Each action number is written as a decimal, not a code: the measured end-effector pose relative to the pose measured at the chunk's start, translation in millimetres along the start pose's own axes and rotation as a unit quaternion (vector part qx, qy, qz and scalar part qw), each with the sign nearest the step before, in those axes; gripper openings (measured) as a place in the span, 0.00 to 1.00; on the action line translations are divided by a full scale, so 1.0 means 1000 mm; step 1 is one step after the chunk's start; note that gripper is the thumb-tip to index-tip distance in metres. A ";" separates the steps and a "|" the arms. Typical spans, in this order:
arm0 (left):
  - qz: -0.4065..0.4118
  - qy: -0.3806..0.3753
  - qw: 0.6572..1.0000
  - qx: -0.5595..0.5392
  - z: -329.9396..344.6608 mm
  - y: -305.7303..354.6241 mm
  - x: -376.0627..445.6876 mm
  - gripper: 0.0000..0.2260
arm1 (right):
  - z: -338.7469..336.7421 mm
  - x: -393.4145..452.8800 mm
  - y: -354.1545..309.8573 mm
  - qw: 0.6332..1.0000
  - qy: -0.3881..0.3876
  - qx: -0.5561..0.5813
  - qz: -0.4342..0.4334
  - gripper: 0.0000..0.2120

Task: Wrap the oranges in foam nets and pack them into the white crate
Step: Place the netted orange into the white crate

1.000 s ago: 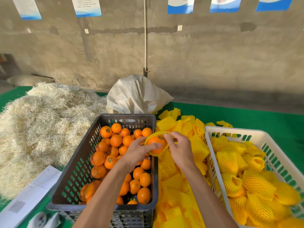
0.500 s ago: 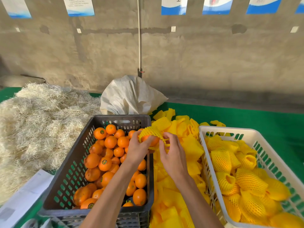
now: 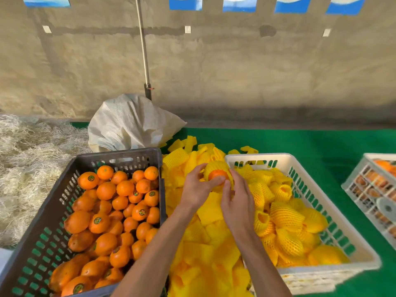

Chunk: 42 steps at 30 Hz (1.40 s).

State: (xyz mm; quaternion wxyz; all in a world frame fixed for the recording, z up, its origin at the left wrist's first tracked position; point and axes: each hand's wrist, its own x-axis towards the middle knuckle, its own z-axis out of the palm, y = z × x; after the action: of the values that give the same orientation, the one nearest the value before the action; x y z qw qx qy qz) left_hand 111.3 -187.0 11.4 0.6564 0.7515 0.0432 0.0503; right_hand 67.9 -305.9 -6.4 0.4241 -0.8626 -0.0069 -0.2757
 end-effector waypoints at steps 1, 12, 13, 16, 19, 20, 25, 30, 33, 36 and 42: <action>-0.002 -0.016 1.000 0.001 0.014 0.002 0.001 0.34 | -0.007 0.002 0.007 1.000 0.010 0.000 0.013 0.21; -0.057 -0.132 0.980 -0.136 0.089 0.012 -0.003 0.12 | -0.050 0.011 0.062 0.998 0.011 0.017 0.052 0.19; -0.053 -0.122 0.984 -0.119 0.085 0.011 -0.002 0.12 | -0.046 0.013 0.061 0.999 0.006 0.019 0.047 0.18; -0.046 -0.072 0.994 -0.062 0.060 0.005 0.005 0.11 | -0.027 0.017 0.056 1.000 -0.019 0.007 0.022 0.16; -0.067 -0.018 0.998 -0.014 0.026 -0.004 0.013 0.13 | 0.000 0.019 0.055 0.995 -0.092 -0.007 0.039 0.15; -0.081 -0.009 0.997 -0.002 0.016 -0.007 0.016 0.13 | 0.010 0.019 0.056 0.991 -0.123 -0.019 0.051 0.15; -0.131 0.010 0.991 0.013 -0.007 -0.030 0.024 0.13 | 0.055 0.018 0.070 0.938 -0.291 -0.162 0.090 0.18; -0.138 0.014 0.990 0.014 -0.011 -0.048 0.028 0.06 | 0.071 0.012 0.082 0.912 -0.336 -0.216 0.095 0.12; -0.148 0.011 0.989 0.020 -0.012 -0.051 0.026 0.05 | 0.072 0.007 0.080 0.925 -0.310 -0.205 0.083 0.11; -0.149 -0.008 0.988 0.039 -0.012 -0.051 0.023 0.08 | 0.066 0.008 0.064 0.964 -0.233 -0.099 0.077 0.10; -0.047 0.013 0.999 0.001 -0.024 -0.023 0.003 0.15 | 0.053 0.012 0.005 0.980 -0.098 0.163 0.059 0.11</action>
State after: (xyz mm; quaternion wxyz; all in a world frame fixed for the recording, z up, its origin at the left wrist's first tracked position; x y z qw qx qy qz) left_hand 110.8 -160.4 -8.3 0.6567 0.7485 0.0872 0.0287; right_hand 103.9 -273.2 -30.3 0.5720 -0.8036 -0.0426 -0.1590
